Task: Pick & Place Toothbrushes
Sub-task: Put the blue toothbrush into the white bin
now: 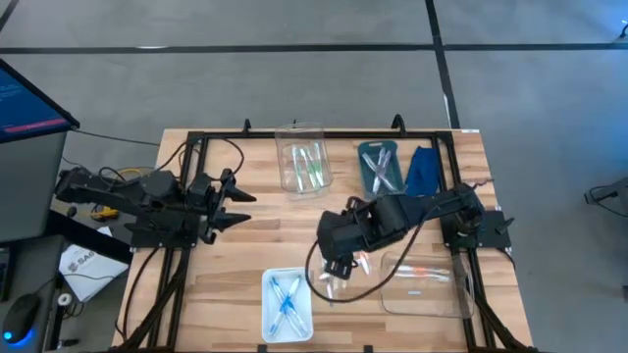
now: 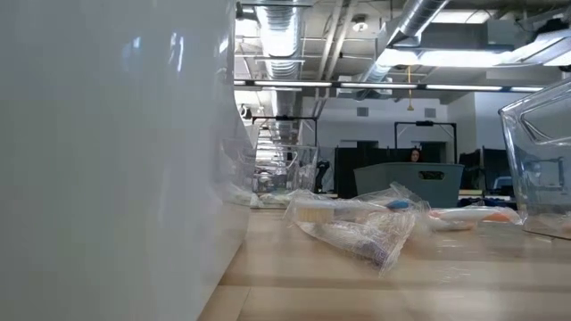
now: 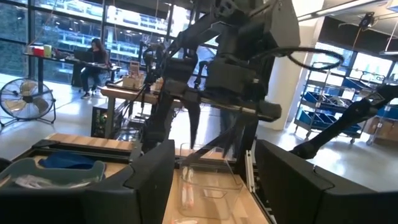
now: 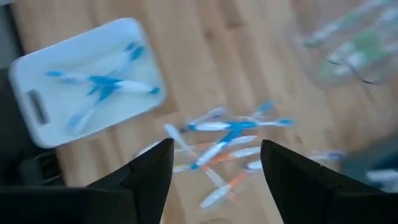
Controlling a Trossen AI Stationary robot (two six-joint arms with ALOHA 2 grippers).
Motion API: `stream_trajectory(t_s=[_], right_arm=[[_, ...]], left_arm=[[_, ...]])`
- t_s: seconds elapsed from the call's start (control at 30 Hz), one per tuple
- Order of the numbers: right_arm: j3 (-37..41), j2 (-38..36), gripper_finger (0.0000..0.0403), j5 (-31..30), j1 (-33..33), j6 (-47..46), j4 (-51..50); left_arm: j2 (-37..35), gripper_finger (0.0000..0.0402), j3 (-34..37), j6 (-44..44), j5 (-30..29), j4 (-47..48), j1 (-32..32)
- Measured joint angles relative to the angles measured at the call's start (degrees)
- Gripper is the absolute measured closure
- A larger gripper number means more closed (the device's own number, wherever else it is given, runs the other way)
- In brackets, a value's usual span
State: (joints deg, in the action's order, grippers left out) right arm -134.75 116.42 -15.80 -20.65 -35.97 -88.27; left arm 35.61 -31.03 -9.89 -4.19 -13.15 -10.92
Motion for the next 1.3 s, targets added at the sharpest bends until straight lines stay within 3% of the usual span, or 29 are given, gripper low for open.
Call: stream_trajectory(t_s=[0.13, 0.3, 0.4, 0.83, 1.13, 1.3], right_arm=[[2.6, 0.1, 0.0168, -5.4, -2.9, 2.9, -0.4], [6.5, 0.1, 0.0168, -16.7, -6.4, 6.6, 1.8], [8.4, 0.0, 0.0168, -19.4, -6.8, 7.9, 3.1], [21.2, -2.5, 0.0168, -18.9, -6.7, 6.3, 7.9], [41.2, -15.0, 0.0168, -13.0, -5.8, 4.3, 27.8], [55.1, -22.3, 0.0168, -5.8, -0.8, -8.3, 41.4]], left_arm=[[1.4, 0.0183, 0.0, 0.4, 0.0, -1.3, 0.0], [1.7, 0.0183, 0.0, 0.6, 0.0, -1.6, 0.0], [1.6, 0.0183, 0.0, 0.7, 0.0, -1.6, 0.0], [1.6, 0.0183, 0.0, 1.9, 0.0, -2.0, 0.0], [1.7, 0.0183, 0.0, 1.9, 0.0, -2.1, 0.0], [1.6, 0.0183, 0.0, 1.9, 0.0, -2.4, 0.0]])
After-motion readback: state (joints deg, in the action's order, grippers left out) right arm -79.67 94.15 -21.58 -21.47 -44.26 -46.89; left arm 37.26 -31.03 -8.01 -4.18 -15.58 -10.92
